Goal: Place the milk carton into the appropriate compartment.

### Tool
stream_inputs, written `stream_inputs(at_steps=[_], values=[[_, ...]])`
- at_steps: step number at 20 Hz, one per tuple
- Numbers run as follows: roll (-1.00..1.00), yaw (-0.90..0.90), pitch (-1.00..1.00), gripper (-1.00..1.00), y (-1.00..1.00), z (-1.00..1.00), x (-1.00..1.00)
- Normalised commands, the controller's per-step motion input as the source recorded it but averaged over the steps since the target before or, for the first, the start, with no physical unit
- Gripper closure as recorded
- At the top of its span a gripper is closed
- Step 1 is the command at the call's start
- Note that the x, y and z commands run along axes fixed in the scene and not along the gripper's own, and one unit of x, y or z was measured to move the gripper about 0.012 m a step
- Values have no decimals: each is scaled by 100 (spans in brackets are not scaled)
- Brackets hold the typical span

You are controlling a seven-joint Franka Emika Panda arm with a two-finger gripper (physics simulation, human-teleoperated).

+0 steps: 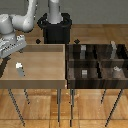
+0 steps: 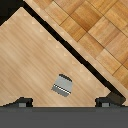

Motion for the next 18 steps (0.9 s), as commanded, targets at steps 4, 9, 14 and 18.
stream_inputs(at_steps=[4, 9, 14, 18], values=[[0, 0, 0, -100, 0, -25, 0], [0, 0, 0, -100, 0, -100, 0], [0, 0, 0, -100, 0, -100, 0], [0, 0, 0, 100, 0, 0, 0]])
